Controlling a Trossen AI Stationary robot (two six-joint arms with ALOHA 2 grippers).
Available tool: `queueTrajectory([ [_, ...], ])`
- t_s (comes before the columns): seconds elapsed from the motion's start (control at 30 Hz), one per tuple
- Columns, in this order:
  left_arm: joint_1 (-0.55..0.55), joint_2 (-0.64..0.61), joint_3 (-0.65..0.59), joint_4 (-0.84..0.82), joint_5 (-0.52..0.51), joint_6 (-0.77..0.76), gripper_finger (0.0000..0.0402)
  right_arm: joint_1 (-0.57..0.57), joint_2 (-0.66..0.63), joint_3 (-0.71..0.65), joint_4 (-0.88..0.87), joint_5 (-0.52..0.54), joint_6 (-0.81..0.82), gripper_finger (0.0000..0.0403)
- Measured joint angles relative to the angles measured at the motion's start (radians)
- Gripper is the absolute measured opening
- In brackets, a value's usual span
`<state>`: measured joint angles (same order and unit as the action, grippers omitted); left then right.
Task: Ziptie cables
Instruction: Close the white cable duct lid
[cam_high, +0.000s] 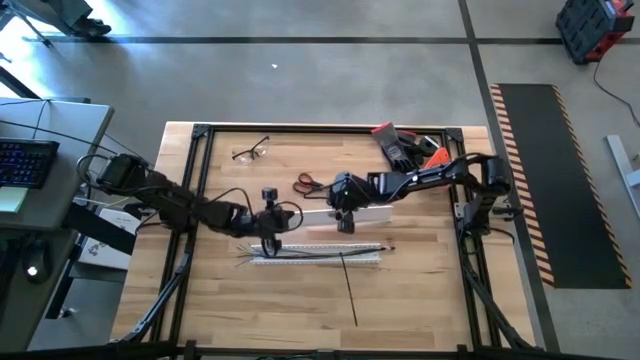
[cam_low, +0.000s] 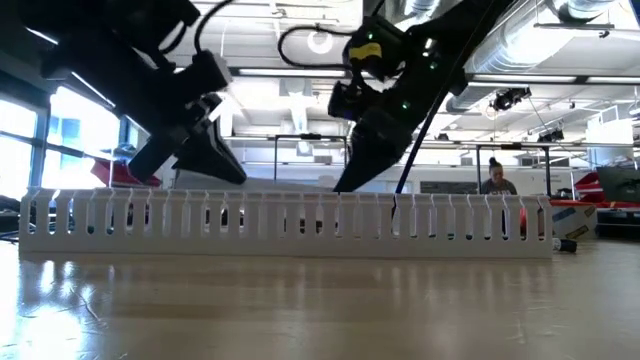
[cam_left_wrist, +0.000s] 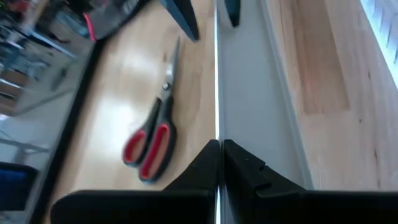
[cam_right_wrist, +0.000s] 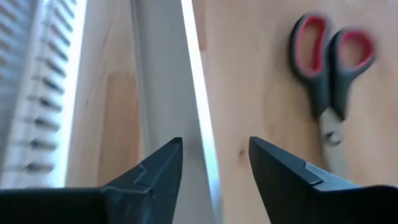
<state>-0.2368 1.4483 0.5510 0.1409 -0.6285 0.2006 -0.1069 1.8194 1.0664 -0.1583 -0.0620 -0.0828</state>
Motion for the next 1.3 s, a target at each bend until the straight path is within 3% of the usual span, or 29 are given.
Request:
queueTrajectory([
  [0.13, -0.036, 0.000, 0.016, -0.014, -0.066, 0.025, 0.0000, -0.030, 0.000, 0.000, -0.062, -0.099, -0.002, 0.0185],
  [0.27, -0.062, 0.000, 0.022, -0.018, -0.118, 0.039, 0.0000, -0.033, 0.000, 0.000, -0.092, -0.109, -0.010, 0.0169],
  [0.37, -0.076, 0.000, 0.022, -0.019, -0.157, 0.047, 0.0000, -0.029, 0.000, -0.001, -0.103, -0.109, -0.028, 0.0129],
  [0.57, -0.085, 0.000, 0.022, -0.016, -0.166, -0.032, 0.0003, -0.017, 0.000, -0.001, -0.119, -0.091, -0.030, 0.0013],
  [0.73, -0.073, -0.033, 0.023, -0.020, -0.134, -0.140, 0.0032, 0.030, 0.000, -0.002, -0.142, 0.146, -0.029, 0.0004],
  [0.93, -0.034, -0.128, 0.023, -0.014, -0.131, -0.249, 0.0066, 0.122, 0.000, -0.002, -0.145, 0.524, 0.051, 0.0002],
  [1.13, 0.017, -0.134, 0.015, 0.018, 0.009, -0.336, 0.0055, 0.187, 0.021, -0.002, -0.130, 0.578, 0.056, 0.0002],
  [1.3, 0.051, -0.085, -0.010, 0.050, 0.068, -0.404, 0.0039, 0.237, 0.079, -0.002, -0.114, 0.708, -0.033, 0.0001],
])
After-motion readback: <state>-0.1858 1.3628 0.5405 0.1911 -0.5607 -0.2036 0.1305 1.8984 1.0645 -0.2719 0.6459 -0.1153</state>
